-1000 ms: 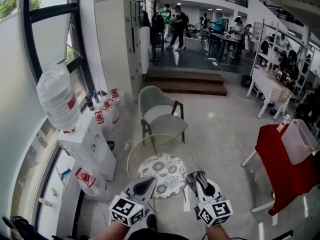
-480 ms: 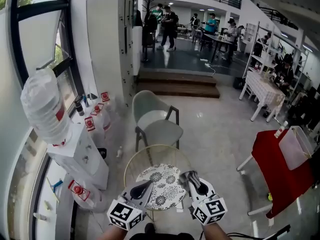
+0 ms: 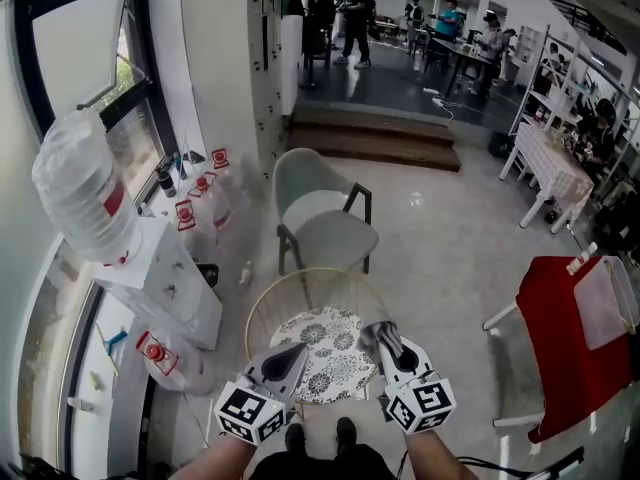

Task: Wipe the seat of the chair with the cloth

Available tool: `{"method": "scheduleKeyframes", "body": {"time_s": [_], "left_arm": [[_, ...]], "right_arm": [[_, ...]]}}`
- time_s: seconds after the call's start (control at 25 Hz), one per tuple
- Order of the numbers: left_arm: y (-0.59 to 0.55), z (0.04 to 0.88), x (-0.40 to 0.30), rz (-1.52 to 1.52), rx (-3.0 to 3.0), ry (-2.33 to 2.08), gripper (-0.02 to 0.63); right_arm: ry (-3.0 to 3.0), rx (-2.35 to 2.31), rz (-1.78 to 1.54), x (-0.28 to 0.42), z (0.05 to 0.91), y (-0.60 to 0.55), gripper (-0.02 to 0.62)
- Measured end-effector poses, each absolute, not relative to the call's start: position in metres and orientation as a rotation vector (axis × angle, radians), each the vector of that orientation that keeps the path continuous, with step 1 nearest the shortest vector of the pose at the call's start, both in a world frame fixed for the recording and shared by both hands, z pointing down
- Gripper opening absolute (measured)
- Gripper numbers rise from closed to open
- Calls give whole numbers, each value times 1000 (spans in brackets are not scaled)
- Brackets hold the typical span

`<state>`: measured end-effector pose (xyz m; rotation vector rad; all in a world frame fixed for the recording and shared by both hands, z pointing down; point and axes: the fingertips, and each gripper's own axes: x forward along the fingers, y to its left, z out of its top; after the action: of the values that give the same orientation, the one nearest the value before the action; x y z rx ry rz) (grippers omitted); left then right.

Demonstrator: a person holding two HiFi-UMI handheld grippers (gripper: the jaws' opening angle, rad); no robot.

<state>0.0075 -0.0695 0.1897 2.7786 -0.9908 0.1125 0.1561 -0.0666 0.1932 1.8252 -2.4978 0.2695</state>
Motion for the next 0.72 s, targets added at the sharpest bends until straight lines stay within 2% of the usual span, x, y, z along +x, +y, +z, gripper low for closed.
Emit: {"method": "scheduleKeyframes", "body": {"time_s": [0.28, 0.72], "left_arm": [[-90, 216, 27, 153, 2707, -1123, 6], [-133, 309, 21, 251, 2533, -1235, 6]], "right_arm": [[-2535, 1711, 289, 184, 223, -103, 21], [-2426, 1598, 439, 204, 338, -178, 21]]}}
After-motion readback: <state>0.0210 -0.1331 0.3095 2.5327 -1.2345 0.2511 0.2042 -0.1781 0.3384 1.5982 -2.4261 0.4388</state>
